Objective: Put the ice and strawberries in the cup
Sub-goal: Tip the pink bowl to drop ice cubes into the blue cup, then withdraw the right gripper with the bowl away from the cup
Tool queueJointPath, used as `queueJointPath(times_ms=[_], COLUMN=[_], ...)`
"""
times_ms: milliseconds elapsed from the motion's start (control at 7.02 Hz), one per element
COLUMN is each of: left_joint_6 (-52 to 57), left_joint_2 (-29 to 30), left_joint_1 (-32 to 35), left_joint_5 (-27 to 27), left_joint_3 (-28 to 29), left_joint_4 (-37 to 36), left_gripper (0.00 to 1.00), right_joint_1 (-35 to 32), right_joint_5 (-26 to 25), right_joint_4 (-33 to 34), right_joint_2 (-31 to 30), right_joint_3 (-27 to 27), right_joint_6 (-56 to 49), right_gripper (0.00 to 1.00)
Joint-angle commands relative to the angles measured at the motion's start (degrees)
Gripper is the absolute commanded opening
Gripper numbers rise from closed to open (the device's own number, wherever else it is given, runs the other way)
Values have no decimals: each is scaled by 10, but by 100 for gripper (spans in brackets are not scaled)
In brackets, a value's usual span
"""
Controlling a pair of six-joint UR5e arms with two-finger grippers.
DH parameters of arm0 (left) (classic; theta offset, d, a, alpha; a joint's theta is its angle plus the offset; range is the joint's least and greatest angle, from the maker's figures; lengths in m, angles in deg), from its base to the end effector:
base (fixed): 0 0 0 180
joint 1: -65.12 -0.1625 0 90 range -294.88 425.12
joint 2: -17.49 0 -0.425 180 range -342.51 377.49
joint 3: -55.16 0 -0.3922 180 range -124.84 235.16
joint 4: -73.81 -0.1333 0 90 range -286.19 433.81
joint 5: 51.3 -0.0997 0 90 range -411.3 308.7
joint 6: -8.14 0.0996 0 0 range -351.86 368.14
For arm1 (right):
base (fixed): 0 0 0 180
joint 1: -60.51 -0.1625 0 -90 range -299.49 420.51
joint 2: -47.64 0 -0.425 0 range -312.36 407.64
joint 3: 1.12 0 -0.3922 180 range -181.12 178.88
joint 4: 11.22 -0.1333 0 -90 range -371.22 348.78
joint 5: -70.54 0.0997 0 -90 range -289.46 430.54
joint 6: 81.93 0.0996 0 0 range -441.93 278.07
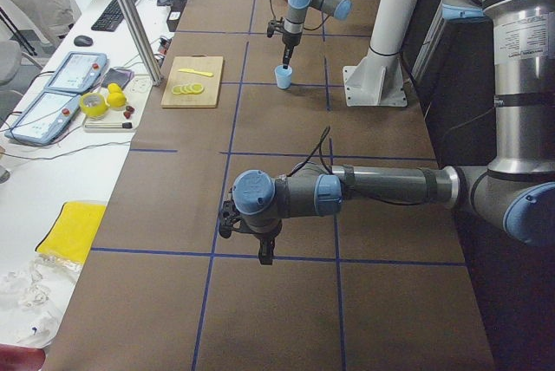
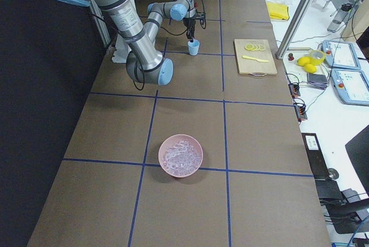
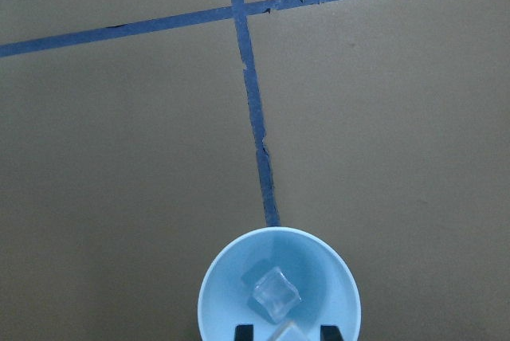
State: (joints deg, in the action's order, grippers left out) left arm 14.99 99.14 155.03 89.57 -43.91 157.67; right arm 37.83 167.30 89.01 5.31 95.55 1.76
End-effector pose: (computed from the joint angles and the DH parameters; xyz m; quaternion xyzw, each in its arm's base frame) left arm -0.0554 -0.4239 0.6501 -0.0173 0.4308 0.0343 0.9016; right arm -0.5836 -0.3756 0.1317 0.0409 -0.3766 0.1098 0.9189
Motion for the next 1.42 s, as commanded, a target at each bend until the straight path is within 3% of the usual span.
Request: queueJointPath(times_ms=[0,712,854,1281], left_joint_6=[0,0,0,0], left_joint_2=[0,0,0,0], left_joint_1=[0,-4,-4,-4], left_joint_5=[0,0,0,0], left_joint_3=[0,0,0,-1], left_joint_4=[0,1,1,1], left_gripper=[100,100,100,100], right_joint_1=[0,-18,-47,-149], right_joint_5=[-24,-4,41,126], right_joint_4=[0,5,11,45], right_joint_2=[0,-6,-28,-168], right_joint_3=[1,27,49,183], right_joint_6=[-13,-39,-61,-246], right_gripper=[99,100,100,100])
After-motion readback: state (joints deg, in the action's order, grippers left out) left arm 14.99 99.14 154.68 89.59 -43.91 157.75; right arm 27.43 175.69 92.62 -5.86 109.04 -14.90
